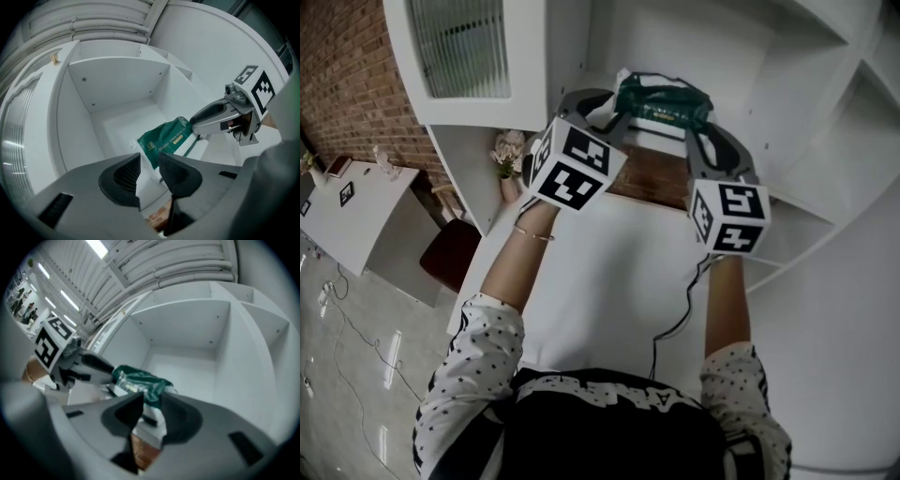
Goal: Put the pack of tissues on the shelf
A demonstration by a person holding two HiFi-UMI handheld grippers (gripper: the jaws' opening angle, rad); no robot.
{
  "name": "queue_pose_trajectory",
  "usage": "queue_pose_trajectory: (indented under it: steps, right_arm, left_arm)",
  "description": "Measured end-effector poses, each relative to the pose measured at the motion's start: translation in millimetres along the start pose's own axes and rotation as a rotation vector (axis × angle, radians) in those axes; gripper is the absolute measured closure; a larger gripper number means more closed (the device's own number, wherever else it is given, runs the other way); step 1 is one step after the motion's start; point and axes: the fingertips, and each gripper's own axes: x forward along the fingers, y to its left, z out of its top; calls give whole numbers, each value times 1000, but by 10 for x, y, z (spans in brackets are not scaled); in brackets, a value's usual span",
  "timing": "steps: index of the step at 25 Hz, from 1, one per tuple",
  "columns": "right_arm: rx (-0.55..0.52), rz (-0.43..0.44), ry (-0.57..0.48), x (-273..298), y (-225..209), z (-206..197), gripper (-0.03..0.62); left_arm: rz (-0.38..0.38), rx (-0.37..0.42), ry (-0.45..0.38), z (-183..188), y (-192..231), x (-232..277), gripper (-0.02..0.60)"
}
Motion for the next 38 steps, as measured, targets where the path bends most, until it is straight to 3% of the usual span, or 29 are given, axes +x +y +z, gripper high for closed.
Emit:
queue_pose_trajectory:
  steps: [3,9,11,17,27,38]
  right_arm:
    - [16,-31,-28,-37,-55,48,461]
    - [87,-70,-94,-261,-145,112,464]
    - [102,-67,-124,-341,-124,160,495]
    - [126,-6,-174,-631,142,242,549]
    - [144,73,-125,-1162,642,-52,557]
    - [290,109,-49,-1623,1014,-575,559]
  left_arm:
    - [8,-4,-15,3,18,-26,431]
    - [15,-45,-128,139,22,-297,431]
    - [16,-45,-149,162,-2,-387,434]
    - [0,-82,-215,171,-161,-722,531]
    - [-92,-166,-242,7,-671,-1177,548]
    - [-232,-270,-251,-319,-1306,-1521,548]
